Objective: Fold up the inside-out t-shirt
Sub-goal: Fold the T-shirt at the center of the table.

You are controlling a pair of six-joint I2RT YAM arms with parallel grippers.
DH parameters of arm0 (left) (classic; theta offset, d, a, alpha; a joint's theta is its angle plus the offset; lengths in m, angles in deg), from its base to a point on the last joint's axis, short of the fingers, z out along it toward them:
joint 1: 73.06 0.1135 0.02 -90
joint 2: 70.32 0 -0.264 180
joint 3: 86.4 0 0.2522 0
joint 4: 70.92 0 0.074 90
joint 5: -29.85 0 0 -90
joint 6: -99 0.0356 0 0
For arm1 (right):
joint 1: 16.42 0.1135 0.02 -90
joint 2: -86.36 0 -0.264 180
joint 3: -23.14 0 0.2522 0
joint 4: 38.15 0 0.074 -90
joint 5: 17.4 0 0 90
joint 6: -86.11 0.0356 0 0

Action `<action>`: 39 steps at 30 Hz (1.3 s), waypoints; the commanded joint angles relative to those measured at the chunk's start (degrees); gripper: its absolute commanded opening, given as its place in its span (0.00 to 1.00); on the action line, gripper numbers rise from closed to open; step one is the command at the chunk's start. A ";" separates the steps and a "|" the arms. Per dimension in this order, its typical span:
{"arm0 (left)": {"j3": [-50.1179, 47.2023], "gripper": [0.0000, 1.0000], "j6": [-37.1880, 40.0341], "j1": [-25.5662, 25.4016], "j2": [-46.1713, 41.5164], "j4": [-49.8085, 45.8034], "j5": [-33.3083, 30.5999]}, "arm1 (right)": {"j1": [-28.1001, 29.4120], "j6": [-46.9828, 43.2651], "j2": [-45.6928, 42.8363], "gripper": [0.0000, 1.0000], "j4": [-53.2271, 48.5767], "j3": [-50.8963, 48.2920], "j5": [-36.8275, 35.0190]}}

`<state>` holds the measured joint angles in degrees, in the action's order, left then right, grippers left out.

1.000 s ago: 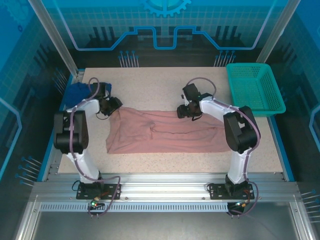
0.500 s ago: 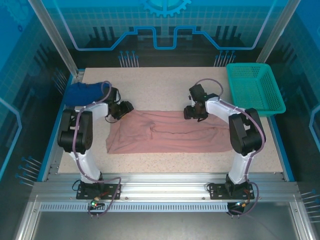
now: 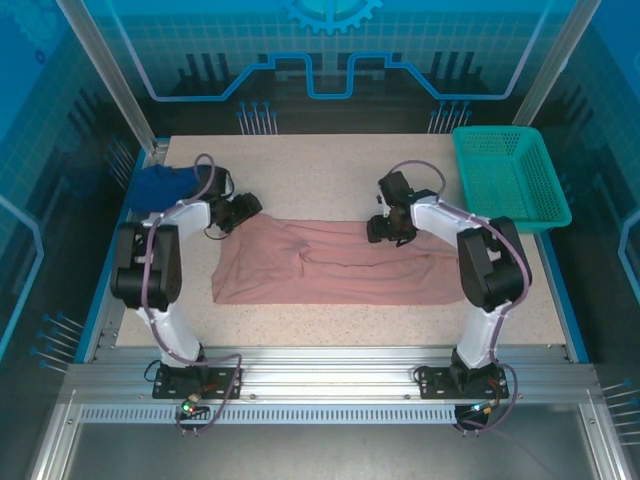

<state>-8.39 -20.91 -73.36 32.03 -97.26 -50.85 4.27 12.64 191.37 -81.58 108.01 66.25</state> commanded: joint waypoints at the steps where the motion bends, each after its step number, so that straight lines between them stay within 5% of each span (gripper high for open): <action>1: -4.82 0.75 1.82 1.45 -7.81 -1.36 -3.84 | 3.58 -3.61 -6.88 0.73 4.03 -2.59 2.60; 10: -9.55 0.99 4.03 4.91 -10.90 -9.58 -6.65 | 8.69 -5.32 -9.87 0.88 9.73 -4.58 6.78; 21: -3.92 0.99 7.08 1.85 -1.29 -14.32 -5.24 | 8.47 -5.27 -9.47 0.89 10.91 -5.37 8.29; 39: -7.86 0.89 9.05 -5.71 -1.87 -11.89 0.34 | 8.05 -4.62 -6.59 0.89 9.73 -4.23 7.05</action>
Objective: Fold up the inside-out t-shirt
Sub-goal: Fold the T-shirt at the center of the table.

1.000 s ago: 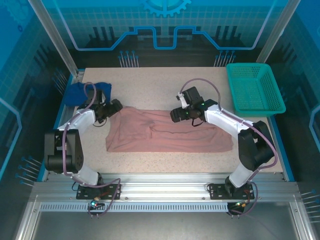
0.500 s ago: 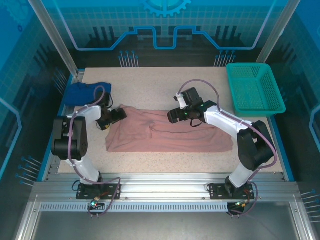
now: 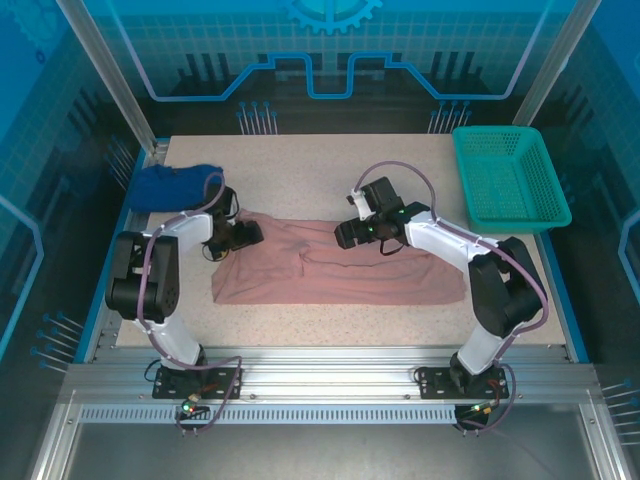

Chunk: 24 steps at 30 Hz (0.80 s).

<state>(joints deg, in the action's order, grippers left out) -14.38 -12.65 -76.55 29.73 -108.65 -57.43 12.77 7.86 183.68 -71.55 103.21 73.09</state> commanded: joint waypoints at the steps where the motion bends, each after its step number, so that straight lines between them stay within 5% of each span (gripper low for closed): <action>1: -2.07 0.88 0.82 -2.85 0.58 -0.41 7.16 | -0.45 0.15 1.08 0.89 -0.27 0.50 0.17; 15: -6.03 0.60 1.60 -4.70 -3.03 3.74 11.04 | -0.75 0.14 1.02 0.88 -0.40 0.08 -0.51; 24: -7.46 0.30 0.80 -4.78 -1.89 7.43 12.15 | -0.68 0.27 1.64 0.88 -0.93 0.49 -0.54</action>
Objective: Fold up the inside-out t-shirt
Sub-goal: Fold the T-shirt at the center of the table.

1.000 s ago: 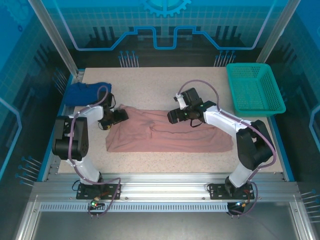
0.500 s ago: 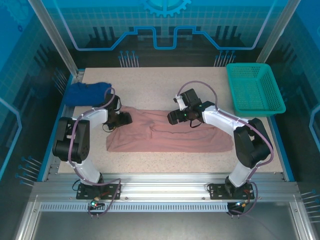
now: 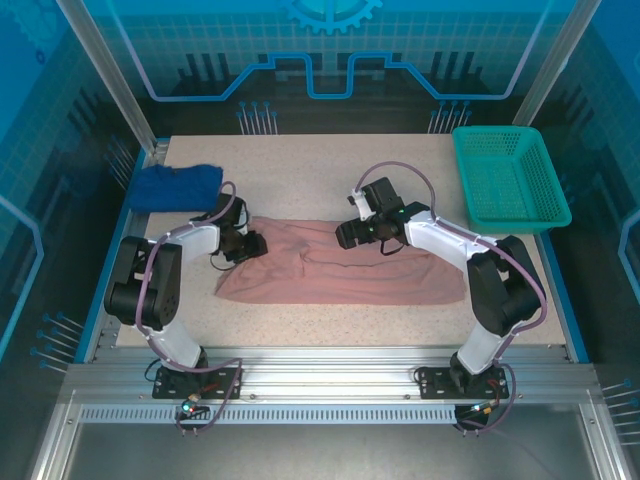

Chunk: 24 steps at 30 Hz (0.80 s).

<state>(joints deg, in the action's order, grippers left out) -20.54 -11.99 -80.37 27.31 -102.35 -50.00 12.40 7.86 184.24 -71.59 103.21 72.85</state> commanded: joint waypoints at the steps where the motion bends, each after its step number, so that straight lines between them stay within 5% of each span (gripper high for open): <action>1: -1.24 0.27 0.21 -0.95 0.70 1.34 4.09 | -0.29 0.26 1.15 0.88 -1.00 0.58 -0.34; 6: -1.11 0.01 0.38 -0.71 1.51 2.55 3.11 | -0.30 0.58 0.92 0.88 -1.54 0.67 -0.67; 15: -0.02 0.00 -1.73 1.69 -3.44 -1.00 2.78 | -1.52 1.12 -2.06 0.88 -3.78 -0.16 -1.80; 24: 10.74 0.00 -0.70 2.06 -4.86 -19.03 -4.40 | -3.09 1.35 -2.09 0.88 -6.70 1.98 2.58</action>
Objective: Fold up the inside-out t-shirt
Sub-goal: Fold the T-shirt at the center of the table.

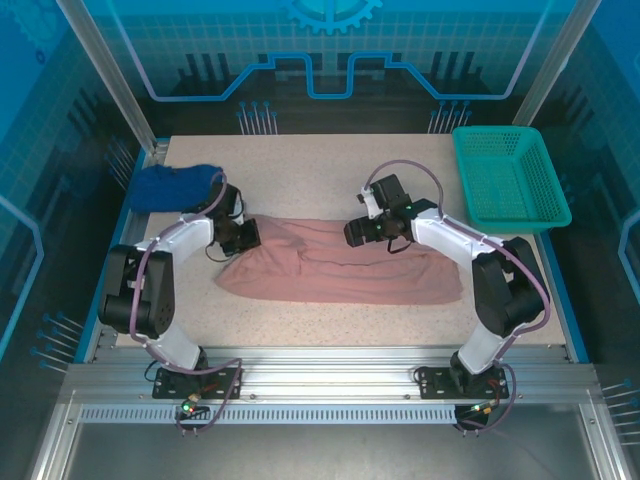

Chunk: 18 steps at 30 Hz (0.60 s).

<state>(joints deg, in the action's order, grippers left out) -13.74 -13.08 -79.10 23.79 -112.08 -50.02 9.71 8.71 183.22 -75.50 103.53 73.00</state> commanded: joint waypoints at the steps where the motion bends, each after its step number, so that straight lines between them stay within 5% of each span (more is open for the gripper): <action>1: 5.26 0.00 0.76 1.09 -1.29 -11.97 -5.72 | -0.38 0.49 -1.06 0.88 -3.07 1.75 2.69; 8: 14.49 0.00 7.14 5.81 -1.55 -26.41 -16.06 | -0.64 0.50 -1.08 0.88 -3.89 1.16 4.12; 18: 27.27 0.00 17.24 8.43 0.17 -35.35 -36.42 | -3.19 1.20 0.56 0.88 -5.88 1.00 2.76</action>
<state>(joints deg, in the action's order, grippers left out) 10.17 -0.52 -71.45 23.79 -141.98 -76.88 7.50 9.02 183.24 -78.91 103.75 76.08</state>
